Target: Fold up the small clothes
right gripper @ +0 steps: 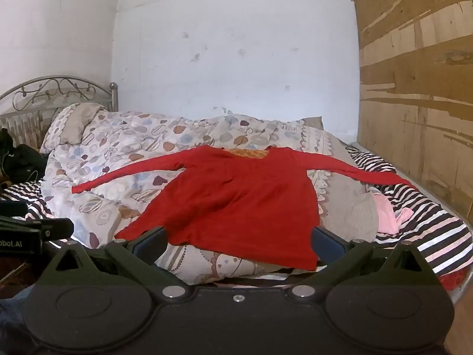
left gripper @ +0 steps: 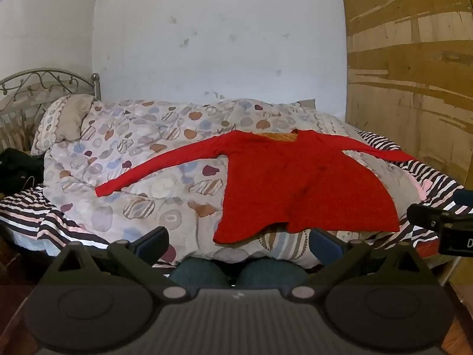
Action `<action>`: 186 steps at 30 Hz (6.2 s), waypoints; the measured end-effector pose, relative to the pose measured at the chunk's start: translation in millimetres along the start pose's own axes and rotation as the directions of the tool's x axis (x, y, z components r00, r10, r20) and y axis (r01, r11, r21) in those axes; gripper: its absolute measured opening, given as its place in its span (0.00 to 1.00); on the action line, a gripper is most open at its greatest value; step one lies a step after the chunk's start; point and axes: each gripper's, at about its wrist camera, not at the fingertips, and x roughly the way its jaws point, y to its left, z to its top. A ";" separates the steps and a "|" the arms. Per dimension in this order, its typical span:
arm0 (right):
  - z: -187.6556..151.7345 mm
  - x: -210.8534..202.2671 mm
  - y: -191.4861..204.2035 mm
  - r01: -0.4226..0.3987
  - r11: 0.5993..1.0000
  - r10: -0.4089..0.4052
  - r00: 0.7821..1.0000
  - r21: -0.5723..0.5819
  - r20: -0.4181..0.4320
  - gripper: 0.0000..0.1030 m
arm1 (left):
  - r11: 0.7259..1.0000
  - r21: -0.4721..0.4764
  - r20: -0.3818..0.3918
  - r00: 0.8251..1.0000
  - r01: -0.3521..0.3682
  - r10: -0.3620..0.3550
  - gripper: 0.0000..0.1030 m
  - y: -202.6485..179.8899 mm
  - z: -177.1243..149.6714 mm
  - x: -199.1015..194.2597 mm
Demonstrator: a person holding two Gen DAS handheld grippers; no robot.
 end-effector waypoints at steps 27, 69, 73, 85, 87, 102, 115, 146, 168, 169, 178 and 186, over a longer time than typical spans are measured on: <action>0.2 0.6 0.3 0.000 1.000 0.000 1.000 -0.009 -0.006 1.00 | 1.000 0.010 0.007 1.000 -0.027 0.027 1.00 1.4 0.3 -5.0; -0.3 0.8 2.3 0.000 1.000 0.000 1.000 -0.010 -0.009 1.00 | 0.999 0.015 0.012 1.000 -0.028 0.028 1.00 1.0 0.7 -7.3; 1.4 1.0 0.9 0.001 1.000 -0.001 1.000 -0.011 -0.010 1.00 | 0.999 0.015 0.013 1.000 -0.029 0.028 1.00 0.7 0.5 -7.2; -0.8 2.2 1.6 -0.001 1.000 0.001 1.000 -0.009 -0.012 1.00 | 0.999 0.012 0.013 0.999 -0.030 0.030 1.00 4.6 3.1 -10.6; -0.6 2.3 1.3 -0.001 1.000 0.001 1.000 -0.010 -0.011 1.00 | 0.999 0.012 0.014 0.999 -0.030 0.030 1.00 3.9 2.4 -10.1; -2.2 1.2 3.5 0.001 1.000 -0.001 1.000 -0.002 -0.014 1.00 | 0.998 0.014 -0.015 0.998 -0.061 0.061 1.00 10.0 3.2 -7.1; 13.3 4.5 -1.8 -0.032 0.997 0.035 0.999 0.073 -0.037 1.00 | 0.995 0.054 -0.062 0.994 -0.084 0.087 1.00 10.7 11.7 12.9; 73.0 157.1 -65.9 0.191 0.974 -0.162 0.963 0.119 -0.214 1.00 | 0.976 0.081 -0.119 0.970 -0.204 0.213 1.00 55.5 132.0 201.6; 82.1 257.7 -175.5 0.368 0.896 -0.324 0.925 0.249 -0.200 1.00 | 0.995 0.102 -0.204 0.979 -0.011 0.031 1.00 -29.4 159.9 389.8; 81.5 263.3 -179.5 0.363 0.896 -0.315 0.925 0.255 -0.212 1.00 | 0.995 0.098 -0.214 0.977 -0.006 0.027 1.00 -32.9 157.5 396.3; 72.4 313.5 -213.8 0.392 0.893 -0.321 0.898 0.221 -0.300 1.00 | 0.997 0.076 -0.263 0.964 -0.014 0.034 1.00 -53.2 132.9 438.0; 67.8 352.8 -248.1 0.419 0.901 -0.348 0.854 0.115 -0.387 1.00 | 0.997 0.075 -0.215 0.976 -0.026 0.041 1.00 -55.2 100.3 447.6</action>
